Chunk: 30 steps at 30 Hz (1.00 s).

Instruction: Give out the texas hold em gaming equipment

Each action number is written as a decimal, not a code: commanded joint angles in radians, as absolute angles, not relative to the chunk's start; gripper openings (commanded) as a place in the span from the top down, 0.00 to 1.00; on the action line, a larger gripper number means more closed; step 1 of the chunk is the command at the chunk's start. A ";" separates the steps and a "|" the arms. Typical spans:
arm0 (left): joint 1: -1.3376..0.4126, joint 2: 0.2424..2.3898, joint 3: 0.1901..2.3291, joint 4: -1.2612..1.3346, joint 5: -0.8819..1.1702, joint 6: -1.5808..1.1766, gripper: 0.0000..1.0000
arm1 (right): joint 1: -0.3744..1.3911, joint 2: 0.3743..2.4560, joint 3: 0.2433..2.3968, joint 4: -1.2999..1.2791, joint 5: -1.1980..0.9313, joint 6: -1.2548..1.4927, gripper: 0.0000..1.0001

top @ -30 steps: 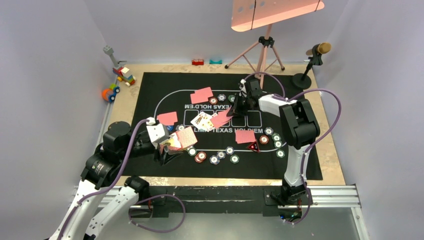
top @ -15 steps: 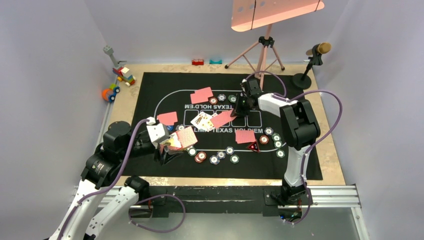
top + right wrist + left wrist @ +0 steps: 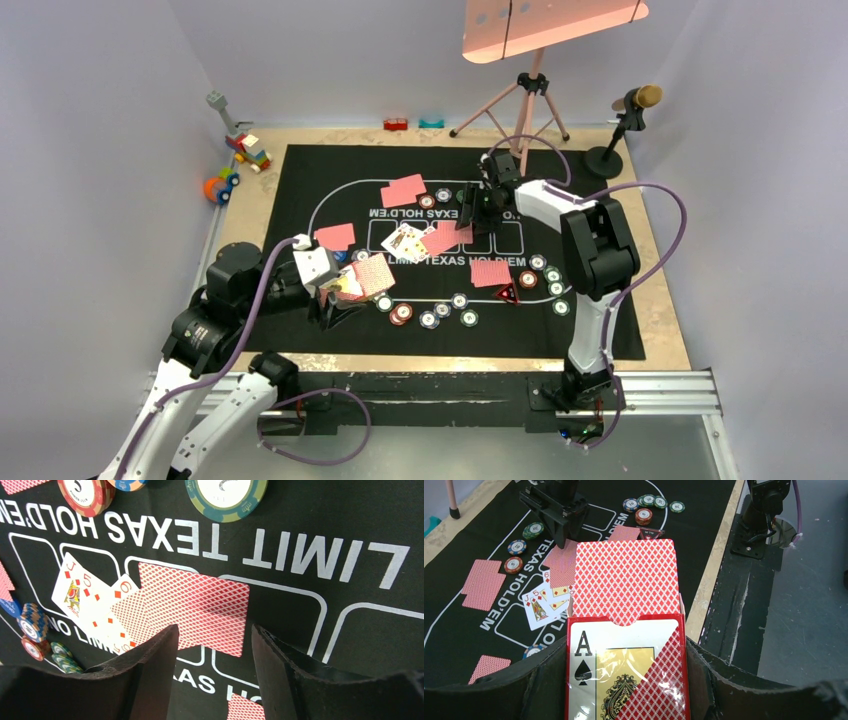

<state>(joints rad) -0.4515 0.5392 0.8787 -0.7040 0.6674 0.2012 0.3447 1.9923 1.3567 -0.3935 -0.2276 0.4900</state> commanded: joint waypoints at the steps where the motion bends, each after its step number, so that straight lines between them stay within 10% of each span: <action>1: -0.442 0.543 0.911 -0.649 0.692 0.192 0.97 | 0.345 1.952 1.386 -0.495 -0.169 0.436 0.41; 16: -0.443 0.543 0.910 -0.648 0.689 0.195 0.97 | 0.357 1.957 1.375 -0.419 -0.229 0.470 0.47; 30: -0.441 0.548 0.893 -0.639 0.684 0.200 0.97 | 0.481 1.284 1.291 -0.430 -0.480 0.468 0.24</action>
